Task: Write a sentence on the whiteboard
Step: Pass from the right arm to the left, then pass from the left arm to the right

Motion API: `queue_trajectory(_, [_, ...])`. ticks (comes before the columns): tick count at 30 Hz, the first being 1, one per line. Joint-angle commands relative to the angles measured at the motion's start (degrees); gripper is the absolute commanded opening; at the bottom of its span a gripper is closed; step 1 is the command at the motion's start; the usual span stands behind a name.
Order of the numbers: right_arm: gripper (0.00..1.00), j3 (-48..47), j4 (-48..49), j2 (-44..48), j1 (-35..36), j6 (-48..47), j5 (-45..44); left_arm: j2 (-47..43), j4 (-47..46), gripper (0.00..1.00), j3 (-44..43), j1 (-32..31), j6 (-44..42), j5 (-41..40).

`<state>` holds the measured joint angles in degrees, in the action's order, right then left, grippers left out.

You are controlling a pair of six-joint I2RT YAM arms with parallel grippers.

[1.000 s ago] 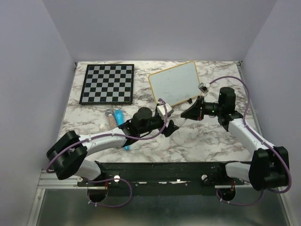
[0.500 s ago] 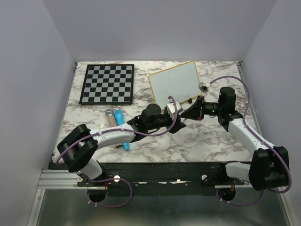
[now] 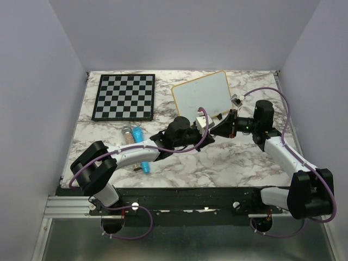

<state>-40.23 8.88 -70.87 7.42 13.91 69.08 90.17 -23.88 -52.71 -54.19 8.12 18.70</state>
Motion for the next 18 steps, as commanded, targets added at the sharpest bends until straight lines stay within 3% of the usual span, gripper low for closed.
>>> queue_trajectory(1, [0.26, -0.7, 0.1, -0.4, 0.8, 1.4, 2.5, -0.3, -1.4, 0.0, 0.1, -0.4, -1.2, 1.7])
queue_trajectory(5, [0.4, -0.7, 0.2, -0.4, 0.8, 1.5, 2.6, -1.1, -2.8, 0.0, 1.2, 0.0, 0.1, 0.3])
queue_trajectory(18, [0.5, -0.9, 0.1, -1.5, 0.8, 1.6, 3.0, -3.7, -6.3, 0.0, 4.1, 1.3, 2.3, -0.7])
